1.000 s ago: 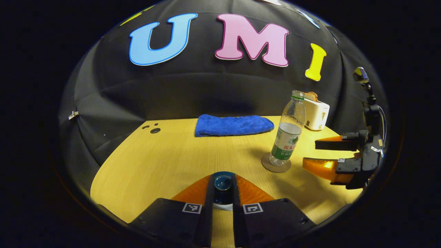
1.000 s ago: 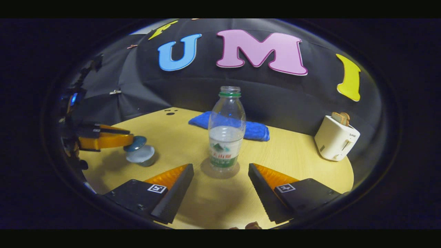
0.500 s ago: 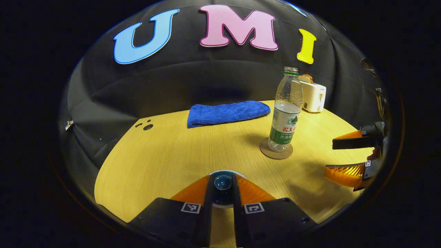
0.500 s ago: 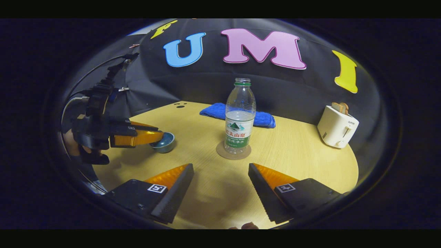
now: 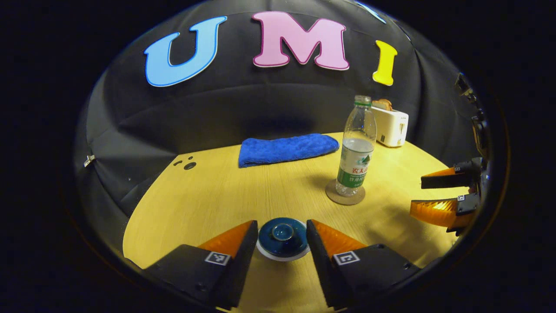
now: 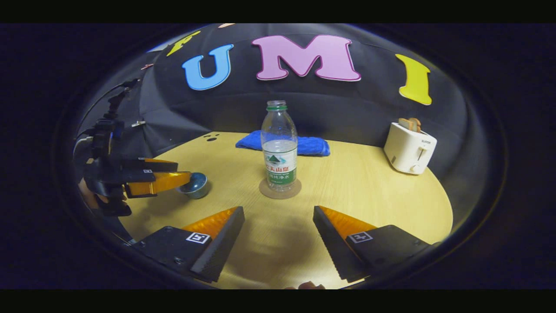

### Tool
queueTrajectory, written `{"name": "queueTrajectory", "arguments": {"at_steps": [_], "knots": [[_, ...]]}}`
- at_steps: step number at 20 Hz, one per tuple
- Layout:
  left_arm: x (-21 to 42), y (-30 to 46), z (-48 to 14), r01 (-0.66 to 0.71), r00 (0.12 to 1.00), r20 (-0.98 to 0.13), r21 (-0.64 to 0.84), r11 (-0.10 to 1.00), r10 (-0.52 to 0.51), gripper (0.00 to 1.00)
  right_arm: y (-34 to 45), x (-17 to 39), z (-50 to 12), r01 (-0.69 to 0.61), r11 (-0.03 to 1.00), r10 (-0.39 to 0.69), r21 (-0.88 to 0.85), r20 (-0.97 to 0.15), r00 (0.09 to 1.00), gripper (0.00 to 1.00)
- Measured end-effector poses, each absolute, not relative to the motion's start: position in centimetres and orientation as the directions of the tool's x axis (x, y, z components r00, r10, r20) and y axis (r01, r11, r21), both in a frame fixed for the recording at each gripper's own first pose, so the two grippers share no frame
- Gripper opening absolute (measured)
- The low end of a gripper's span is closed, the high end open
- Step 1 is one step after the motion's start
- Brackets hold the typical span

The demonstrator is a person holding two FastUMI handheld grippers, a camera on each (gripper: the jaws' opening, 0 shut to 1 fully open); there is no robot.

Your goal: Open the teacup lid with one hand, grasp the water bottle and pour water into the teacup with the other hand; after pouring, place the water bottle on the coaster and then close the teacup lid.

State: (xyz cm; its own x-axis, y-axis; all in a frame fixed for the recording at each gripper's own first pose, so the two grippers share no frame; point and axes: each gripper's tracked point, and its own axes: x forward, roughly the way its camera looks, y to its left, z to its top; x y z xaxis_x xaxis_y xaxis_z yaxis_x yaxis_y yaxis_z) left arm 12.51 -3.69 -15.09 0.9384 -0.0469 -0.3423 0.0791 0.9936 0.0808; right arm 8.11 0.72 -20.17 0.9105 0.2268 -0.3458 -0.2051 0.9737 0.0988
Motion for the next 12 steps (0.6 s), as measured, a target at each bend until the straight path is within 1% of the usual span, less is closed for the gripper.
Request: {"name": "queueTrajectory", "arguments": {"at_steps": [1, 2, 3, 4, 5, 6, 7, 10, 11, 12], "knots": [[12.0, -3.5, -14.1, 0.076, 0.944, -0.326, 0.08, 0.994, -0.046, 0.81, 0.6, 7.8, -19.6, -0.191, 0.977, 0.212, 0.095, -0.34, 0.916, 0.99], [11.4, -3.1, -13.0, 0.069, 0.951, -0.305, 0.08, 0.994, -0.041, 0.86, 0.4, 7.4, -18.8, -0.179, 0.98, 0.199, 0.092, -0.333, 0.921, 0.99], [10.7, -3.0, -11.8, 0.069, 0.959, -0.278, 0.075, 0.995, -0.045, 0.94, 0.2, 6.9, -17.9, -0.165, 0.982, 0.187, 0.092, -0.326, 0.927, 0.96], [9.9, -2.9, -10.4, 0.064, 0.968, -0.247, 0.07, 0.995, -0.045, 0.95, 0.0, 6.4, -17.0, -0.151, 0.984, 0.173, 0.092, -0.319, 0.932, 0.96], [9.0, -2.6, -9.0, 0.058, 0.975, -0.219, 0.067, 0.996, -0.042, 0.98, 0.0, 5.9, -16.1, -0.138, 0.986, 0.161, 0.094, -0.309, 0.937, 0.99], [8.0, -2.4, -7.5, 0.052, 0.981, -0.19, 0.069, 0.996, -0.038, 0.97, -0.2, 5.3, -14.9, -0.129, 0.987, 0.151, 0.092, -0.298, 0.943, 0.96], [7.0, -2.1, -5.9, 0.041, 0.988, -0.153, 0.076, 0.996, -0.029, 0.97, -0.3, 4.7, -13.8, -0.118, 0.989, 0.138, 0.087, -0.285, 0.948, 0.99], [3.4, -1.1, -1.6, 0.002, 0.998, -0.07, 0.091, 0.996, 0.005, 0.97, 0.0, 3.0, -9.6, -0.099, 0.991, 0.118, 0.09, -0.232, 0.966, 0.99], [2.1, -0.7, -0.3, -0.014, 0.998, -0.054, 0.091, 0.996, 0.019, 1.0, 0.1, 2.2, -8.1, -0.099, 0.992, 0.114, 0.082, -0.21, 0.971, 0.98], [0.8, -0.7, 0.7, -0.019, 0.999, -0.037, 0.086, 0.996, 0.023, 0.96, 0.2, 1.4, -6.5, -0.097, 0.993, 0.108, 0.07, -0.185, 0.977, 0.98]]}}
